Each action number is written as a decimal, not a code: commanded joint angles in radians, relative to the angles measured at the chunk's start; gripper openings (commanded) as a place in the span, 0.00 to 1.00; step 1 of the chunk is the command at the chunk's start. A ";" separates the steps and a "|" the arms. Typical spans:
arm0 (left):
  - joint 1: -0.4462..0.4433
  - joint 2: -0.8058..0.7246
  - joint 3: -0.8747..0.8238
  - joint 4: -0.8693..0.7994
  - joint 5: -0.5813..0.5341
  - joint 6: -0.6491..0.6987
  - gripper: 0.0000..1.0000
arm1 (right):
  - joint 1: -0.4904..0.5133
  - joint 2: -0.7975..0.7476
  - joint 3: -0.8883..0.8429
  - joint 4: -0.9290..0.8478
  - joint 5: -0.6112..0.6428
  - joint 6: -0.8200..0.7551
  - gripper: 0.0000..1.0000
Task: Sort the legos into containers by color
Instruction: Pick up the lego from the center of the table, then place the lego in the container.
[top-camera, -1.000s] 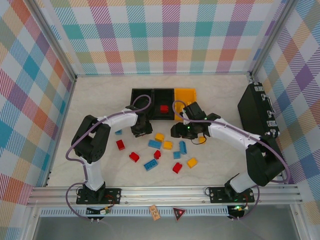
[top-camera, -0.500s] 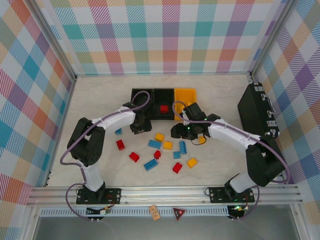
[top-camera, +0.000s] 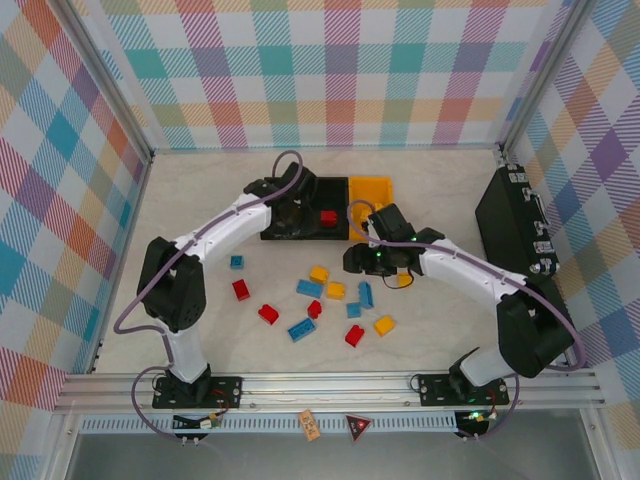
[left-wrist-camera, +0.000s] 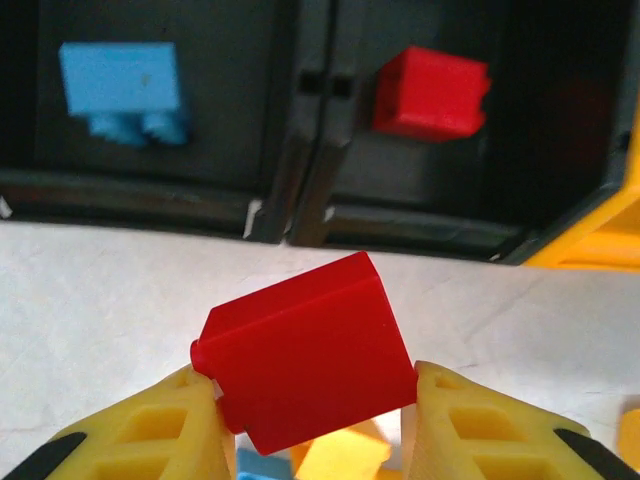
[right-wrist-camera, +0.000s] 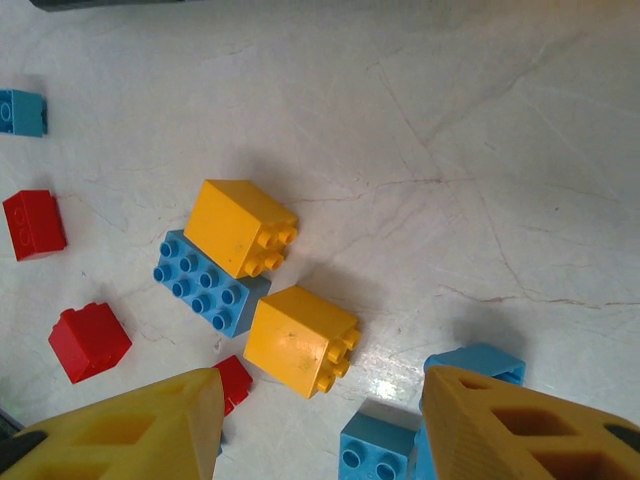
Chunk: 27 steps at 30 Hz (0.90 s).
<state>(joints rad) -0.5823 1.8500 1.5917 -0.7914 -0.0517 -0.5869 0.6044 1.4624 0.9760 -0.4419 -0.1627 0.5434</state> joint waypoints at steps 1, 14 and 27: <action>-0.009 0.067 0.085 -0.051 0.023 0.034 0.38 | -0.023 -0.034 0.015 0.014 0.028 0.023 0.56; -0.020 0.339 0.446 -0.122 0.076 0.062 0.38 | -0.065 -0.086 -0.003 -0.007 0.059 0.028 0.56; -0.028 0.483 0.588 -0.142 0.107 0.050 0.41 | -0.080 -0.106 -0.037 -0.011 0.071 0.035 0.56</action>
<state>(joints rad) -0.6025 2.3188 2.1513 -0.8970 0.0418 -0.5339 0.5293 1.3781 0.9592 -0.4461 -0.0967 0.5659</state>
